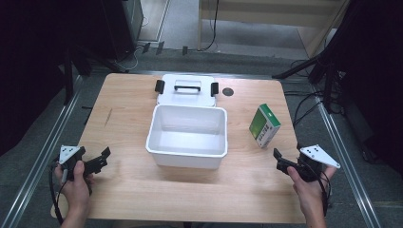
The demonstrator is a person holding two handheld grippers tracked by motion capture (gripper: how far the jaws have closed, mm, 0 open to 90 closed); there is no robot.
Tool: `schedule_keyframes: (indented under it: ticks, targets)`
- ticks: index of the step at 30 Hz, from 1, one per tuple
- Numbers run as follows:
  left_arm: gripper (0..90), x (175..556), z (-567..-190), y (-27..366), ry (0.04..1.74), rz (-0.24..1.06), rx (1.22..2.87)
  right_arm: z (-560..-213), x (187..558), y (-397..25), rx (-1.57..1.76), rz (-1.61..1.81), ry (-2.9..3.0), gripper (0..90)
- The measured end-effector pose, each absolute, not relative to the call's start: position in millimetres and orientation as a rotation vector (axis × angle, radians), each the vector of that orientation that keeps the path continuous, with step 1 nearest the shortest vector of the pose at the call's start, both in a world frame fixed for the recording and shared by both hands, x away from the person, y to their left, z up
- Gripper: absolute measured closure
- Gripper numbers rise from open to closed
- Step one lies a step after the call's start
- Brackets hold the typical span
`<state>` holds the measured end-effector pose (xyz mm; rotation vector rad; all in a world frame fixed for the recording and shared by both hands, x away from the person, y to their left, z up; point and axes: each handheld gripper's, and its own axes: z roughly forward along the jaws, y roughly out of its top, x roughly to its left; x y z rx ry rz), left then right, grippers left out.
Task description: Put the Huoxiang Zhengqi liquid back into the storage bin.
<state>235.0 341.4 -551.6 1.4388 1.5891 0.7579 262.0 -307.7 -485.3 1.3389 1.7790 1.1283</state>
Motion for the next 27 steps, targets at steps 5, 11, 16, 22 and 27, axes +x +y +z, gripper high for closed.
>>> schedule_keyframes:
  ticks: [5,11,16,22,27]
  targets:
    - [3.8,235.0,-551.6,341.5,1.592,0.75,1.44,-473.3,271.1,-303.8,1.341,1.075,1.848,12.6]
    - [3.8,235.4,-551.8,341.9,1.595,0.744,1.438,-458.4,286.4,-299.8,1.376,0.897,1.964,12.8]
    - [3.8,235.7,-551.9,341.5,1.599,0.744,1.435,-441.5,301.5,-291.5,1.387,0.728,2.108,12.9]
    - [3.8,236.3,-551.9,342.0,1.602,0.737,1.44,-414.8,322.0,-276.7,1.408,0.536,2.248,12.9]
    - [3.8,236.3,-552.0,342.4,1.602,0.734,1.436,-390.8,338.7,-262.7,1.434,0.414,2.351,12.8]
